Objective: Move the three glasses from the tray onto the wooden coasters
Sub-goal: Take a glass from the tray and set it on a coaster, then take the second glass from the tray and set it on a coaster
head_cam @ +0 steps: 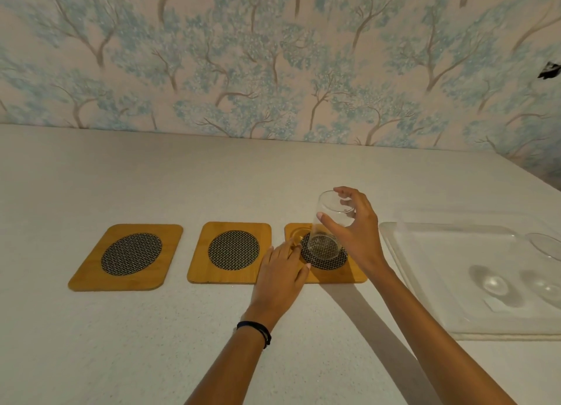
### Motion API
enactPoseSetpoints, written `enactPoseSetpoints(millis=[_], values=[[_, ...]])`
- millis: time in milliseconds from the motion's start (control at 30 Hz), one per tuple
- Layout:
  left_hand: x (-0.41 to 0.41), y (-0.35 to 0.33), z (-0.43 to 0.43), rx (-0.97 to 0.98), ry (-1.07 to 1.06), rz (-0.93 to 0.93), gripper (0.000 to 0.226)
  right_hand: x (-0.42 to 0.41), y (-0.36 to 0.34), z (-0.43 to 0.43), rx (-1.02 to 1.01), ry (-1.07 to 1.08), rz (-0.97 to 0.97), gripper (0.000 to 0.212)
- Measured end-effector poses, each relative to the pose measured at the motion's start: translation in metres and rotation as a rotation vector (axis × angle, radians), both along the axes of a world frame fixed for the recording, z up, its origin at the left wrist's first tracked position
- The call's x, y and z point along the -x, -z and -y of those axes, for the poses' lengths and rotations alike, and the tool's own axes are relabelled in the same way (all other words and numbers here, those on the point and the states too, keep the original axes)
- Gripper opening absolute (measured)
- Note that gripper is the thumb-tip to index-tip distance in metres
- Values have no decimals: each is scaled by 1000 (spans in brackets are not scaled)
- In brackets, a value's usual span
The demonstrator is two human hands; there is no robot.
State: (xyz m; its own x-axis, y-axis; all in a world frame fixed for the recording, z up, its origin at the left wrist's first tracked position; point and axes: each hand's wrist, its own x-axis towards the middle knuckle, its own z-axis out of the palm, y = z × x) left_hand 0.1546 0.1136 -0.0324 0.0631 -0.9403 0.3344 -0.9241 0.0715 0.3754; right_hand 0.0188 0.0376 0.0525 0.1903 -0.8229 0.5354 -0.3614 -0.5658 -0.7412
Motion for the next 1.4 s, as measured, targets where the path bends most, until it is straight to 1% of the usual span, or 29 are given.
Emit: enactPoseSetpoints(millis=[167,400,500,700,967,1200,1400], values=[[0,0,0,-6,1,0,46,-1,3,1,-37,-10,-21,54],[0,-1,0,-12,3,-19,46,0,5,0,-14,-21,-72,48],[0,-2,0,-14,4,-35,46,3,4,-1,-12,-44,-107,50],[-1,-2,-1,-22,13,-22,47,28,-7,-7,70,-18,-145,48],[0,-5,-3,0,9,-45,46,96,-21,-14,204,121,-196,39],[2,-9,-4,2,2,-57,44,172,-19,-14,255,322,-222,34],[4,-13,-6,-16,5,-60,46,226,-7,-7,246,500,-162,31]])
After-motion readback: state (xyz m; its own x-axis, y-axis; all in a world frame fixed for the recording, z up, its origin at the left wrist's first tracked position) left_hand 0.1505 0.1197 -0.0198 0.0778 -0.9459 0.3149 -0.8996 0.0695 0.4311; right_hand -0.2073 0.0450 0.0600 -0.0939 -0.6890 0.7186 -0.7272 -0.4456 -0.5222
